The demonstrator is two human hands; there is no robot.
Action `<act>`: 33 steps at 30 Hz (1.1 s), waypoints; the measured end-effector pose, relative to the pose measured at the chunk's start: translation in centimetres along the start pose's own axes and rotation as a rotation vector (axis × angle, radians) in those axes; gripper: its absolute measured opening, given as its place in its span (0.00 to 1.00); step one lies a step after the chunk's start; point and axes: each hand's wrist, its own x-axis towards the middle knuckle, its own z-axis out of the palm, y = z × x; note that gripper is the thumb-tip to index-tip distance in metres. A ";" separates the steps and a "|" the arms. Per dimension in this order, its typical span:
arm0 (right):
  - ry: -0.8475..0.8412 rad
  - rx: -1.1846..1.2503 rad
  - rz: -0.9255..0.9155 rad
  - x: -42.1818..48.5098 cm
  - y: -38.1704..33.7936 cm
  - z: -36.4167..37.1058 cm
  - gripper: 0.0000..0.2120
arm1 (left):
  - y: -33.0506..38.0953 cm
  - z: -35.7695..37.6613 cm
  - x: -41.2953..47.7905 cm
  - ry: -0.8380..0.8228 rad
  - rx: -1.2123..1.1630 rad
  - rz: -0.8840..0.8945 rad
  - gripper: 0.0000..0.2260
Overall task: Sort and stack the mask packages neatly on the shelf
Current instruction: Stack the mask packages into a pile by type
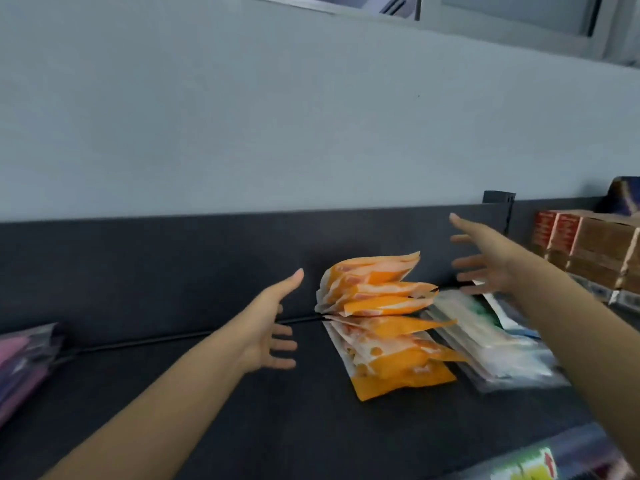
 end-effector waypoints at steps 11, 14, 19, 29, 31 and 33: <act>-0.491 -0.092 0.296 8.9 3.5 1.7 0.40 | 1.2 7.6 7.4 0.058 -0.159 -0.169 0.48; -0.563 -0.084 0.325 9.0 3.9 2.0 0.40 | 1.1 7.8 8.0 0.073 -0.143 -0.166 0.42; -0.645 -0.077 0.325 8.3 4.6 2.6 0.35 | 0.8 8.0 8.3 0.041 -0.114 -0.153 0.29; -0.704 -0.044 0.246 5.0 4.4 5.2 0.28 | -0.8 5.0 6.9 0.068 -0.089 -0.094 0.25; -0.726 -0.026 0.227 3.5 4.3 6.8 0.30 | -1.3 2.9 5.8 0.074 -0.086 -0.076 0.22; -0.763 -0.021 0.198 1.9 4.1 8.9 0.32 | -1.6 0.4 4.4 0.095 -0.077 -0.053 0.20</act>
